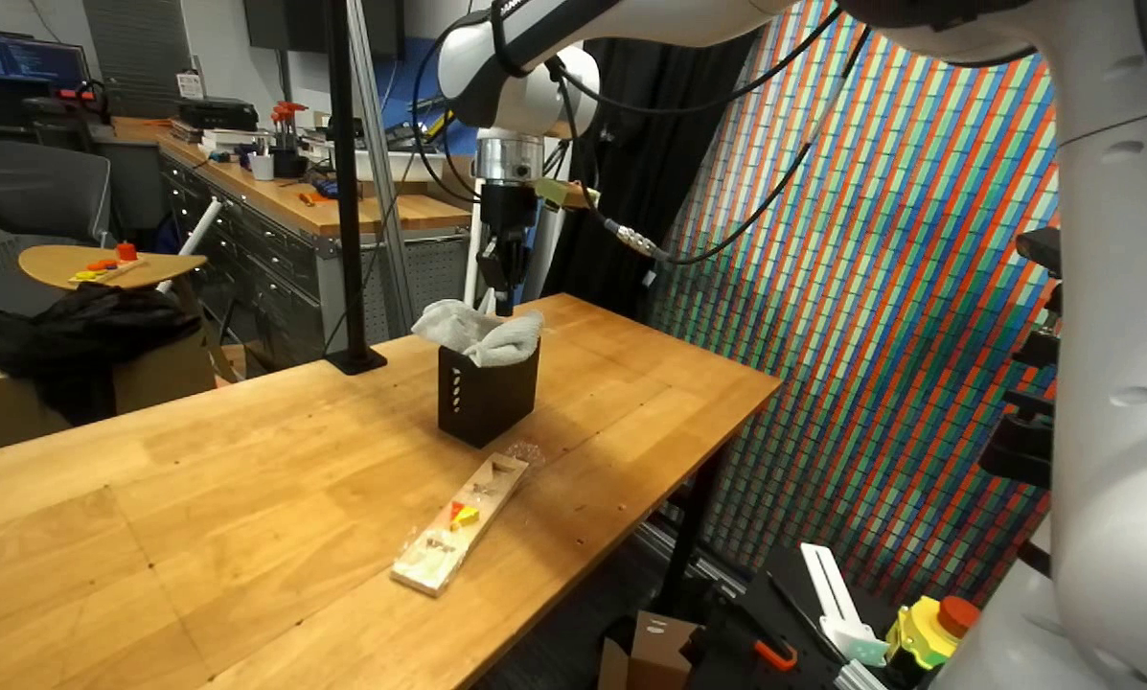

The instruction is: Put the white towel in the black box

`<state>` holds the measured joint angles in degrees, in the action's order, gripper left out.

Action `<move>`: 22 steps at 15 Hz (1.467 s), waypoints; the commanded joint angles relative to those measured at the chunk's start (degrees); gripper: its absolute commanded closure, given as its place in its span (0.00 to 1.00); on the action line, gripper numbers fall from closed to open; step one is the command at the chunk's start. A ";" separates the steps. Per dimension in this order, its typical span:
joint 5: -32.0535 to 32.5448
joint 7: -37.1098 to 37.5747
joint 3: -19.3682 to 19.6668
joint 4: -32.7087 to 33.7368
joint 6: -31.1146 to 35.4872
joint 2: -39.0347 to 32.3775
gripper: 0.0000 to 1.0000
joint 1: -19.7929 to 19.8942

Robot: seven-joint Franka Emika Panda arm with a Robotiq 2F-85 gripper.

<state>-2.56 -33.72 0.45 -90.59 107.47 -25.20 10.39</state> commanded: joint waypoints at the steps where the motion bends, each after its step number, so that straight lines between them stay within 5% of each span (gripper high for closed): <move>1: 0.68 2.18 -0.02 3.26 0.48 -2.25 1.00 -0.67; 22: -3.32 8.94 -1.97 3.48 3.72 -10.58 1.00 -0.95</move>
<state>-3.80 -25.27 -0.46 -88.21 109.51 -33.58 8.51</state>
